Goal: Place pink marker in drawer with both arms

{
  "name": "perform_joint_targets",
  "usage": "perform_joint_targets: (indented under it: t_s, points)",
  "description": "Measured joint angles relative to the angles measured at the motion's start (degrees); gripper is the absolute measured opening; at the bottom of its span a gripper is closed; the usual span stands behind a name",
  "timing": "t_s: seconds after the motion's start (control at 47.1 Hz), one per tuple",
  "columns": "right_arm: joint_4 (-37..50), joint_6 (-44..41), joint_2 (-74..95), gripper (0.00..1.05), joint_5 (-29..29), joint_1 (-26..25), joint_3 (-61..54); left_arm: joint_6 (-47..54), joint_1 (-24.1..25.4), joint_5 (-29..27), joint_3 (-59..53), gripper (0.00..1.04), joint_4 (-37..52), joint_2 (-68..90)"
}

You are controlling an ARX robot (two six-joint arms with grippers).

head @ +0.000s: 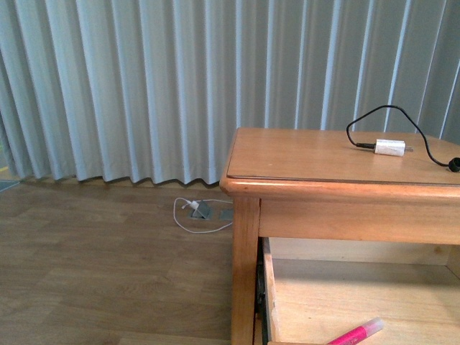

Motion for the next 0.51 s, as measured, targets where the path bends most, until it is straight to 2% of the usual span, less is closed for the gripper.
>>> perform_joint_targets:
  t_s: [0.383, 0.51]
  points:
    - [11.9, 2.0, 14.9, 0.96, 6.1, 2.1, 4.6, 0.0, 0.0, 0.0, 0.0, 0.99, 0.0, 0.0]
    - [20.4, 2.8, 21.6, 0.96, 8.3, 3.4, 7.1, 0.0, 0.0, 0.0, 0.0, 0.99, 0.0, 0.0]
